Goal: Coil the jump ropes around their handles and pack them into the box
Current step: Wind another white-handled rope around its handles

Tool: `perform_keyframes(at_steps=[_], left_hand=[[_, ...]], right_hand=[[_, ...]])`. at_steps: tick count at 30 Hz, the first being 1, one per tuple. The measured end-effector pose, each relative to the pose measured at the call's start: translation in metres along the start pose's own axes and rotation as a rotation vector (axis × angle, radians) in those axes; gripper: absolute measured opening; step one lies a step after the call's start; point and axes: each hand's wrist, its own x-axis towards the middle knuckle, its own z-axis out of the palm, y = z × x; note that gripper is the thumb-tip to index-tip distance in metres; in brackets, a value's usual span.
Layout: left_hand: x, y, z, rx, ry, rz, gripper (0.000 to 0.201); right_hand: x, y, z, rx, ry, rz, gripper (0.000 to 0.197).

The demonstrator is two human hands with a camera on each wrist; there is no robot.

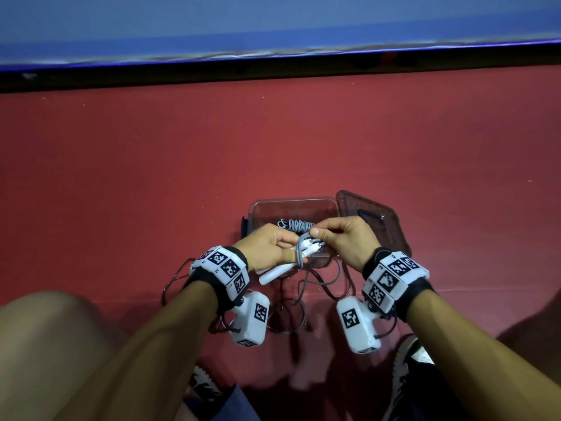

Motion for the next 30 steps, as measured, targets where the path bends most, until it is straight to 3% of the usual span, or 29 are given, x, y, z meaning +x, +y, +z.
perform_keyframes(at_steps=[5,10,15,19,23,26,30], left_hand=[[0.0,0.002,-0.001,-0.075,0.054,-0.011,0.015],[0.0,0.003,0.0,-0.104,0.115,0.009,0.015],[0.001,0.002,-0.003,-0.127,0.212,0.01,0.006],[0.002,0.0,-0.002,-0.122,0.252,-0.021,0.014],[0.007,-0.003,-0.002,-0.106,0.309,-0.085,0.035],[0.007,-0.002,-0.005,-0.008,0.382,-0.107,0.029],[0.006,-0.008,-0.006,0.108,0.429,-0.124,0.022]], right_hand=[[-0.003,-0.001,0.005,0.24,-0.031,0.103,0.021],[-0.009,-0.004,0.008,0.066,-0.086,0.06,0.027],[-0.015,-0.014,0.012,0.082,-0.157,0.089,0.028],[-0.015,-0.007,0.017,-0.152,-0.25,0.04,0.029],[-0.013,-0.002,0.019,-0.304,-0.292,0.035,0.036],[-0.011,-0.006,0.017,-0.273,-0.262,0.061,0.03],[-0.014,-0.015,0.02,-0.256,-0.356,0.049,0.016]])
